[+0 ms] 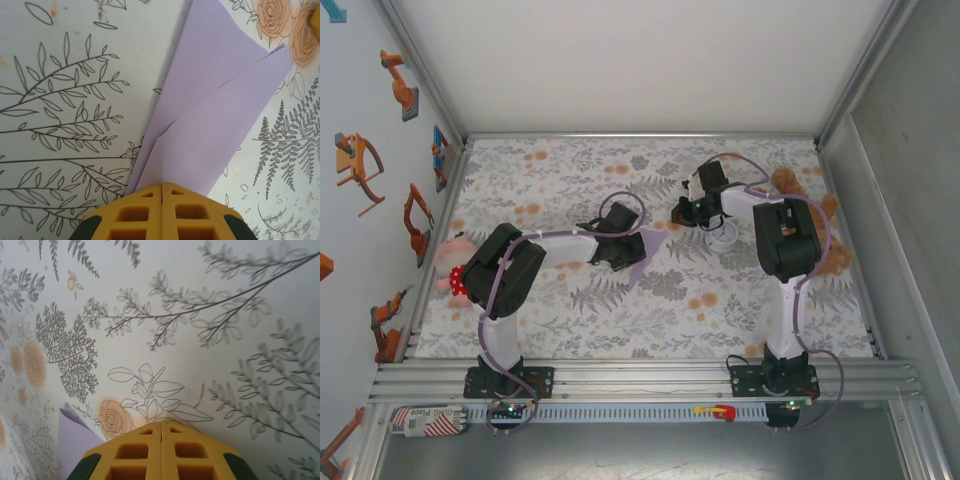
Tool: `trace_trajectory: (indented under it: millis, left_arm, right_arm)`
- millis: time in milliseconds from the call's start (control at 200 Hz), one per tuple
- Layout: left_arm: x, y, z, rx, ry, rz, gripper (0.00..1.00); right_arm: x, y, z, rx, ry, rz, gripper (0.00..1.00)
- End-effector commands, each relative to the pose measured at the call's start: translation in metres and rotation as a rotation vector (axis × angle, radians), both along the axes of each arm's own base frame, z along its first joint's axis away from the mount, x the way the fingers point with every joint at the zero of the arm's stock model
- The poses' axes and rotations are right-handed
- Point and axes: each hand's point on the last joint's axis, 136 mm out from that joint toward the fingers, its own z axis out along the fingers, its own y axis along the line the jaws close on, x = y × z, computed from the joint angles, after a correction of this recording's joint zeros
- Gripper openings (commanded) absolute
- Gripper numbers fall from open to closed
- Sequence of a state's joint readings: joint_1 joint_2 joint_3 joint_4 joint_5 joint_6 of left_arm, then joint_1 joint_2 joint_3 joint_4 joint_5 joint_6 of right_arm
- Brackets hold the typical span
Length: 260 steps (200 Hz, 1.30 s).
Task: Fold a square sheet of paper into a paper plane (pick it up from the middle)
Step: Fold the wing for the fifth time at the center of the table, then turn over a paper plane at the top-center of the table.
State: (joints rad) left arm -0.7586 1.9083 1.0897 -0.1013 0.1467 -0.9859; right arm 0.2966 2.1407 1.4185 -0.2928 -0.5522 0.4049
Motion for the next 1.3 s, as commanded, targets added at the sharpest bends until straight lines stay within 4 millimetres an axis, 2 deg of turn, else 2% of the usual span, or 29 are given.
trace_trajectory:
  millis: [0, 105, 185, 265, 351, 476, 601, 676, 801, 976, 1037, 1152, 1297]
  left_arm:
    - [-0.017, 0.014, -0.01, 0.087, 0.081, -0.052, 0.02]
    - [0.001, -0.006, 0.037, -0.009, -0.011, -0.078, 0.09]
    - [0.01, -0.008, 0.069, -0.061, -0.076, -0.067, 0.17]
    - [0.013, 0.002, 0.093, -0.093, -0.125, -0.042, 0.29]
    - [0.012, 0.023, 0.108, -0.099, -0.16, -0.011, 0.4]
    - [0.004, 0.071, 0.115, -0.022, -0.195, 0.051, 0.55]
    - [-0.005, 0.125, 0.111, 0.068, -0.213, 0.144, 0.68]
    - [-0.01, 0.153, 0.109, 0.099, -0.225, 0.195, 0.76]
    - [-0.018, 0.186, 0.11, 0.15, -0.259, 0.243, 0.89]
    - [-0.027, 0.208, 0.107, 0.195, -0.267, 0.247, 1.0]
    - [-0.03, 0.213, 0.105, 0.213, -0.258, 0.248, 0.96]
    - [-0.031, 0.216, 0.102, 0.224, -0.25, 0.248, 0.96]
    - [-0.03, 0.215, 0.099, 0.219, -0.243, 0.246, 0.96]
  right_arm:
    - [0.016, -0.003, 0.044, 0.03, -0.095, -0.053, 0.01]
    - [0.01, -0.004, 0.076, 0.059, -0.135, -0.077, 0.04]
    - [0.001, -0.009, 0.086, 0.05, -0.129, -0.105, 0.09]
    - [-0.012, -0.015, 0.092, 0.034, -0.123, -0.133, 0.15]
    - [-0.028, -0.017, 0.094, 0.029, -0.103, -0.139, 0.19]
    - [-0.054, -0.012, 0.093, 0.014, -0.083, -0.158, 0.35]
    - [-0.082, 0.002, 0.083, -0.077, -0.057, -0.172, 0.47]
    - [-0.097, 0.015, 0.074, -0.12, -0.027, -0.185, 0.5]
    - [-0.114, 0.04, 0.061, -0.176, 0.014, -0.199, 0.52]
    - [-0.12, 0.061, 0.043, -0.241, 0.077, -0.263, 0.54]
    - [-0.118, 0.064, 0.039, -0.249, 0.088, -0.278, 0.54]
    - [-0.116, 0.064, 0.029, -0.287, 0.116, -0.291, 0.52]
    - [-0.117, 0.055, 0.024, -0.334, 0.122, -0.318, 0.48]
